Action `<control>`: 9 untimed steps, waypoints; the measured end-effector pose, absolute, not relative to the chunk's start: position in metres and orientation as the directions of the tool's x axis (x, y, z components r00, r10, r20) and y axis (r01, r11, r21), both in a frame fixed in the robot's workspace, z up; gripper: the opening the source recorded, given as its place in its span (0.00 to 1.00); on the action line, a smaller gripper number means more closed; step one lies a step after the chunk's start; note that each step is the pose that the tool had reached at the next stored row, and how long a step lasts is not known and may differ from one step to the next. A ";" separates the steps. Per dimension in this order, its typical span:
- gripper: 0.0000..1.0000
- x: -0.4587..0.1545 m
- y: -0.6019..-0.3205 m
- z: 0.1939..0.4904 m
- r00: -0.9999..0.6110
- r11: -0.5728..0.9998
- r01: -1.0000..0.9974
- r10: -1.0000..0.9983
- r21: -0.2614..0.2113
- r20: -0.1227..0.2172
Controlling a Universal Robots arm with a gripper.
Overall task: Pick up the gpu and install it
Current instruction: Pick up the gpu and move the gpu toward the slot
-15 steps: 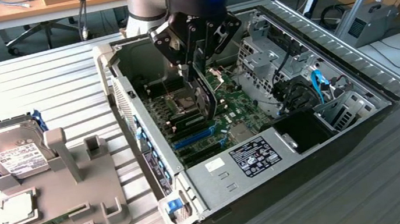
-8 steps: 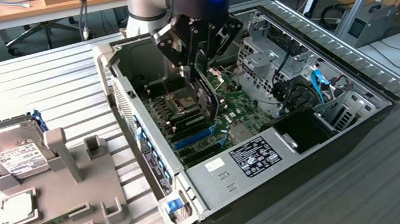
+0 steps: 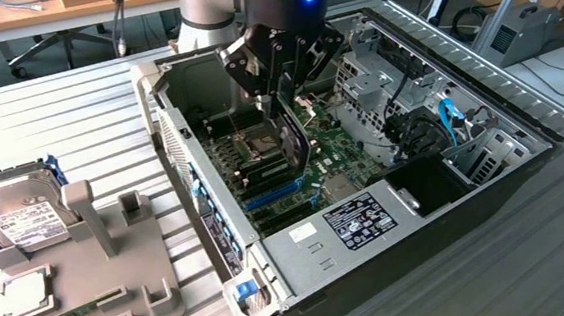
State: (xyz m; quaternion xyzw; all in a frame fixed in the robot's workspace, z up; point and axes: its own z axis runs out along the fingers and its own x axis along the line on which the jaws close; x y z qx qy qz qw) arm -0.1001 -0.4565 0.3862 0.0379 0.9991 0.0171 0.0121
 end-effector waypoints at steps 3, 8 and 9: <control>0.26 -0.099 -0.457 0.385 -0.997 0.997 0.075 0.076 0.035 -0.023; 0.26 -0.096 -0.457 0.380 -0.997 0.997 0.075 0.076 0.035 -0.023; 0.26 -0.096 -0.457 0.379 -0.997 0.997 0.075 0.076 0.035 -0.023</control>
